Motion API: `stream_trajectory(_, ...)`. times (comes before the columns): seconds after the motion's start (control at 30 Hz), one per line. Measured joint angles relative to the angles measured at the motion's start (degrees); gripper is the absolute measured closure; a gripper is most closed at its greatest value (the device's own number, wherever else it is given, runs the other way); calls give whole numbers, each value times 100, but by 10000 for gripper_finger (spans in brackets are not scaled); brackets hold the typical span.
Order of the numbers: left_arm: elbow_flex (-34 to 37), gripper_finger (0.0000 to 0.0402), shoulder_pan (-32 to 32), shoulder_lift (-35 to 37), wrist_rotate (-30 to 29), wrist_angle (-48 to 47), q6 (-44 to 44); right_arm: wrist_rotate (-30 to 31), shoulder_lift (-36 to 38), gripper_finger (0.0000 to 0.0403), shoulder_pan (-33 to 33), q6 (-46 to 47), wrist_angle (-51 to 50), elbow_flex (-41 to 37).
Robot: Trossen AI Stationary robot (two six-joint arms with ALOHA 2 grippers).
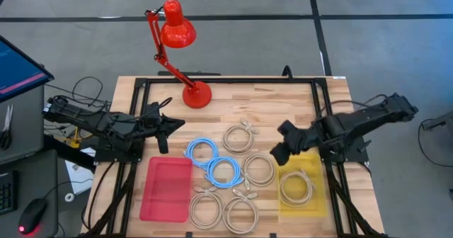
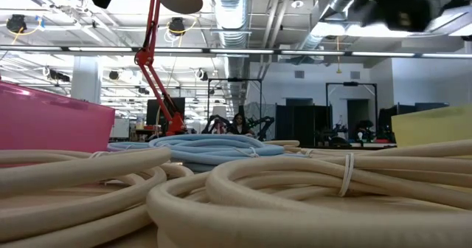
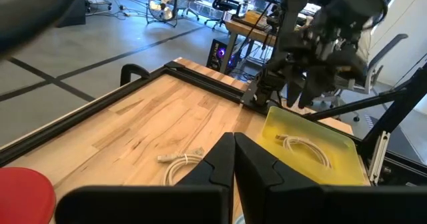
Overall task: Pick & Place USB Port
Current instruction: Put the light yellow charger cable into the yellow bin
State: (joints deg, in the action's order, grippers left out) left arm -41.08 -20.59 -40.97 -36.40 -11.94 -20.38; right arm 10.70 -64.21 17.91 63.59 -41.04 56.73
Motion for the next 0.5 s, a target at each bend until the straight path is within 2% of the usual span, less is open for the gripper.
stream_trajectory(0.27,0,392,1,0,0,0,0,-7,18,285,-683,-1849,1750,0)
stream_trajectory(0.5,0,392,0,0,0,1,0,-4,16,285,-1270,-1925,2392,0)
